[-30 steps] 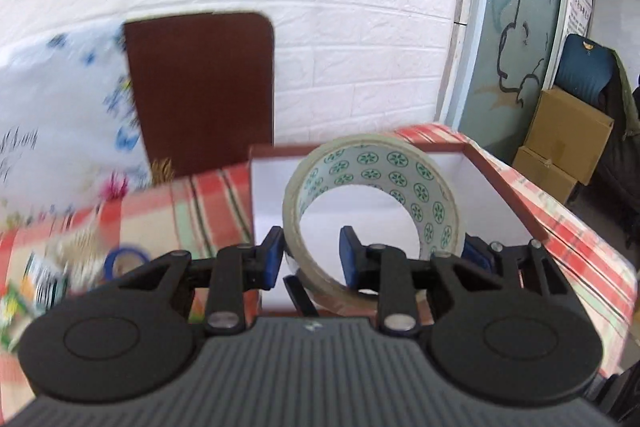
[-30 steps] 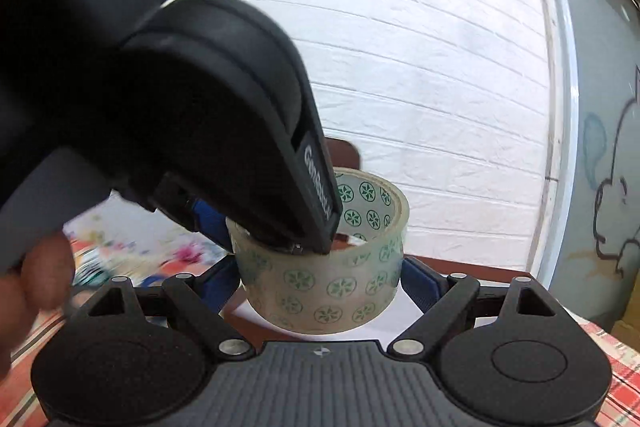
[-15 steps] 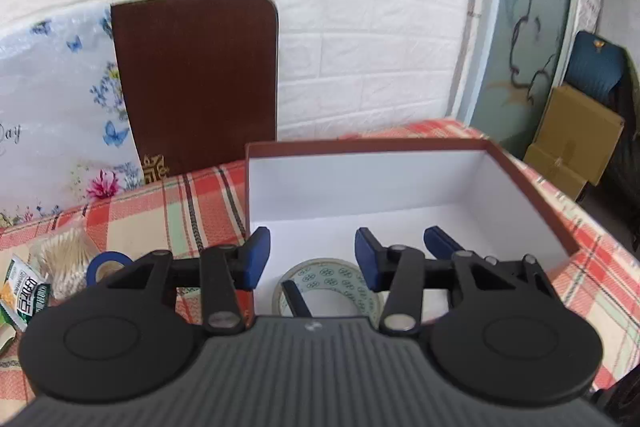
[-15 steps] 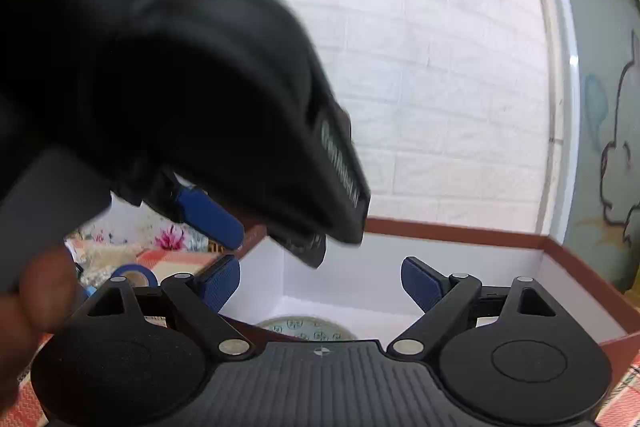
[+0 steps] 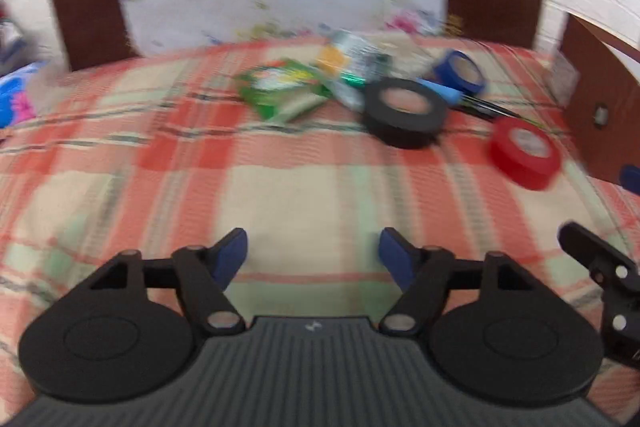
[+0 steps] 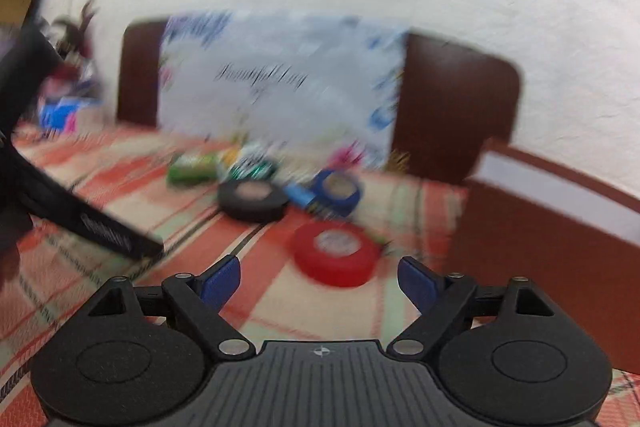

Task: Organize objects
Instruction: 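Move the right gripper to the red tape roll and grasp it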

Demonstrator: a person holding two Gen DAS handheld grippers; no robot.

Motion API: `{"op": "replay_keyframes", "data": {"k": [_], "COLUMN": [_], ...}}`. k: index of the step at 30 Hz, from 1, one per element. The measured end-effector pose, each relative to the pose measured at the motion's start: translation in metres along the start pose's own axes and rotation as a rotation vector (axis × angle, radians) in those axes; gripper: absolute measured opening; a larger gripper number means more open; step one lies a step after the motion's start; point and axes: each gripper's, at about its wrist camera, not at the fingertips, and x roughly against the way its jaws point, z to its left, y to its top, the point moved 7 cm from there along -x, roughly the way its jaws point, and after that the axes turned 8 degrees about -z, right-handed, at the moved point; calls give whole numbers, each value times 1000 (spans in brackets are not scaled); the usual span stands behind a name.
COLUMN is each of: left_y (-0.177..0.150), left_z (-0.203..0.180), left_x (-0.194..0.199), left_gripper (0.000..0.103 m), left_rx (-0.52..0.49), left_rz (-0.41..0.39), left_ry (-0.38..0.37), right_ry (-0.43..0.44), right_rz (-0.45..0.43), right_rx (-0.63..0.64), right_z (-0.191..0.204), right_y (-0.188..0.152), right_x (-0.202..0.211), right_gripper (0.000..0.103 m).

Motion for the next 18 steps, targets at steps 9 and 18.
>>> {"op": "replay_keyframes", "data": {"k": [9, 18], "left_y": [-9, -15], "left_z": [39, 46], "left_x": [-17, -15], "left_gripper": [101, 103], "left_rx": [112, 118], "left_rz": [-62, -59], "left_ry": [50, 49], "right_ry": [-100, -54], "right_rz": [169, 150], "right_rx": [-185, -162], "right_z": [-23, -18], "right_y": [-6, -10], "right_x": [-41, -18], "right_gripper": [93, 72]}}
